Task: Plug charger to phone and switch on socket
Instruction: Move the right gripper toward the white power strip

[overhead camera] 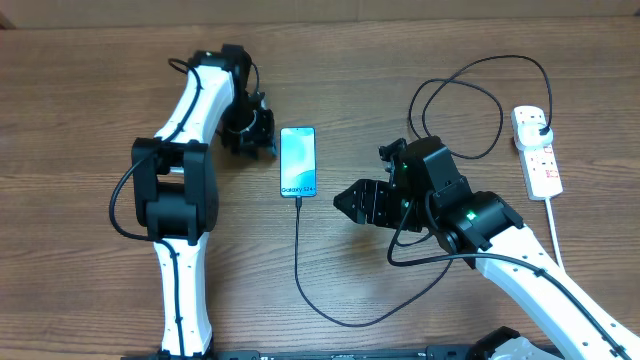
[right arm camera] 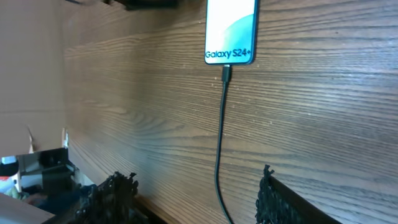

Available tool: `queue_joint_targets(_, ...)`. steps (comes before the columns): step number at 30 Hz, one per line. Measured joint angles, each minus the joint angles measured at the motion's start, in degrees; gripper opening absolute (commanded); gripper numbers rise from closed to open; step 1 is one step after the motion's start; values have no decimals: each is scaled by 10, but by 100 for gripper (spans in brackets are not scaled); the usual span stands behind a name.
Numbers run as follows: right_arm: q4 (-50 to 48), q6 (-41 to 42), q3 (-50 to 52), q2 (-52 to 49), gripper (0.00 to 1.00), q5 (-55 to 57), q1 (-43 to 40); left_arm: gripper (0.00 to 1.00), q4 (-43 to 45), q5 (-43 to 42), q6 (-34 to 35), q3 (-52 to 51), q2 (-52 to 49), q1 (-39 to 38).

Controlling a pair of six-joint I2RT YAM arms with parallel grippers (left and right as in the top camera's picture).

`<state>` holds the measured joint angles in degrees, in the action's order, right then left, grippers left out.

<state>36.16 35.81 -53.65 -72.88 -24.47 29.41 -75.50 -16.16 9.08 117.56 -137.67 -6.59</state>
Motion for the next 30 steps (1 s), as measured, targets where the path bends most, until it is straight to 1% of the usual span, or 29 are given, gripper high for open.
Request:
queue_joint_targets(2,11,-4,0,0,54,1,-9,49,-16,11,0,35,13,4)
queue_joint_targets(7,64,-22,-1,0,32,4,-56,56,-34,22,0,124,108,10)
queue_joint_targets(9,87,-26,-3,0,29,5,-75,61,-34,23,0,146,159,10)
queue_joint_targets(10,101,-33,-7,0,25,6,-88,64,-34,23,0,155,189,10)
queue_joint_targets(11,111,-36,-11,0,19,6,-98,67,-34,23,0,160,211,10)
queue_joint_targets(13,139,-53,-28,2,17,8,-131,73,-35,20,2,169,261,10)
queue_joint_targets(17,178,-73,-61,9,12,8,-193,85,-38,12,8,174,329,10)
queue_joint_targets(18,186,-78,-71,10,10,8,-212,94,-38,11,10,174,339,10)
queue_joint_targets(19,191,-82,-81,10,7,8,-229,100,-38,10,9,174,344,10)
queue_joint_targets(20,193,-87,-91,12,4,8,-253,100,-38,9,10,174,350,10)
queue_joint_targets(21,194,-90,-102,12,4,7,-276,100,-39,7,14,174,352,10)
queue_joint_targets(26,183,-96,-142,12,4,-1,-384,100,-39,6,13,174,352,10)
queue_joint_targets(30,146,-97,-154,11,4,-37,-483,100,-39,5,13,173,352,10)
